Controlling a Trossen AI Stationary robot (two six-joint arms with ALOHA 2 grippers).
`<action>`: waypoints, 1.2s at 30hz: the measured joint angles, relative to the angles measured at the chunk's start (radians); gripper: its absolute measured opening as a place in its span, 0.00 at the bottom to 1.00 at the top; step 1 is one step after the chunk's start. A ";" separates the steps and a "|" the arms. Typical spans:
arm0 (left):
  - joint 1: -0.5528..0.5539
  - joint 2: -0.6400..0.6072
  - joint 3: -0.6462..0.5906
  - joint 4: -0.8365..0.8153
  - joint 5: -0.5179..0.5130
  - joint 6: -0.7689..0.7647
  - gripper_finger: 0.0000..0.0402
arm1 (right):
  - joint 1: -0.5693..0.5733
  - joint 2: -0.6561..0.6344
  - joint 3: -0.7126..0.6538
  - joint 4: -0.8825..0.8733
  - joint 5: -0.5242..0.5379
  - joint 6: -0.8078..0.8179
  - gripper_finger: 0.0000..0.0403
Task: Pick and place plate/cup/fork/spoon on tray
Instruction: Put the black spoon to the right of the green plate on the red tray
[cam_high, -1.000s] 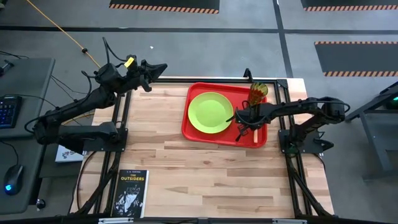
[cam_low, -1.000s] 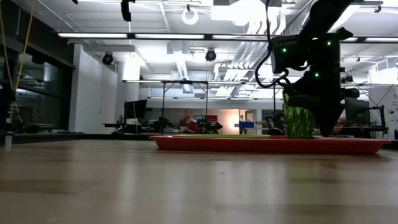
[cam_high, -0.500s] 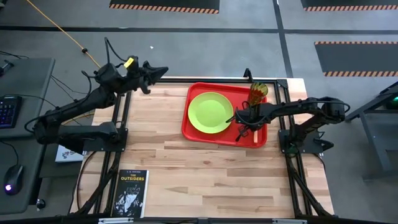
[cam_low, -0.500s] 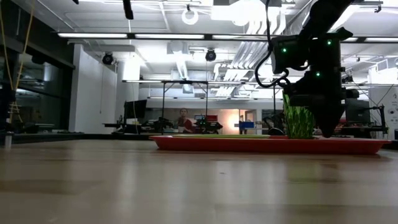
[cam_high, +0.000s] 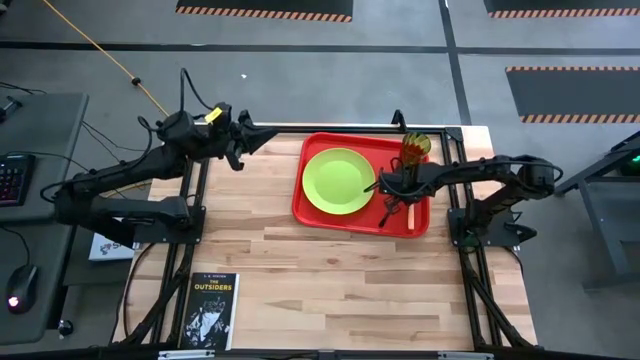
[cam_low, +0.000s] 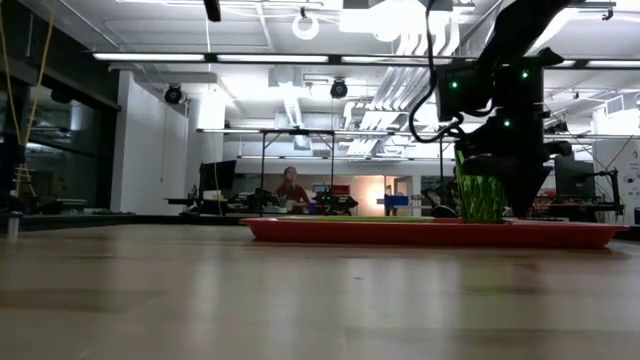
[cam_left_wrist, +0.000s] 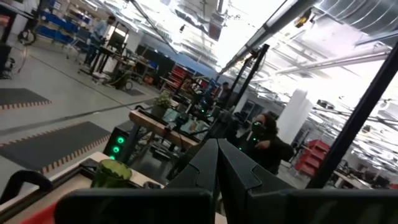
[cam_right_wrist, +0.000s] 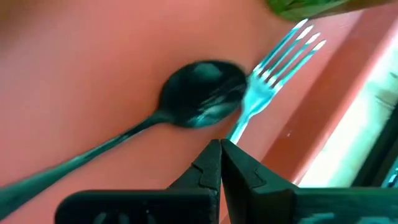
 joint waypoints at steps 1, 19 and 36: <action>-0.005 0.000 0.000 -0.001 0.000 0.000 0.00 | -0.010 0.000 0.000 0.000 0.008 0.000 0.00; -0.017 0.000 0.000 -0.001 -0.009 -0.010 0.00 | -0.146 0.000 0.000 0.024 0.034 -0.104 0.00; -0.017 0.000 0.000 -0.001 -0.008 -0.034 0.00 | -0.132 0.107 0.001 0.071 -0.007 -0.126 0.00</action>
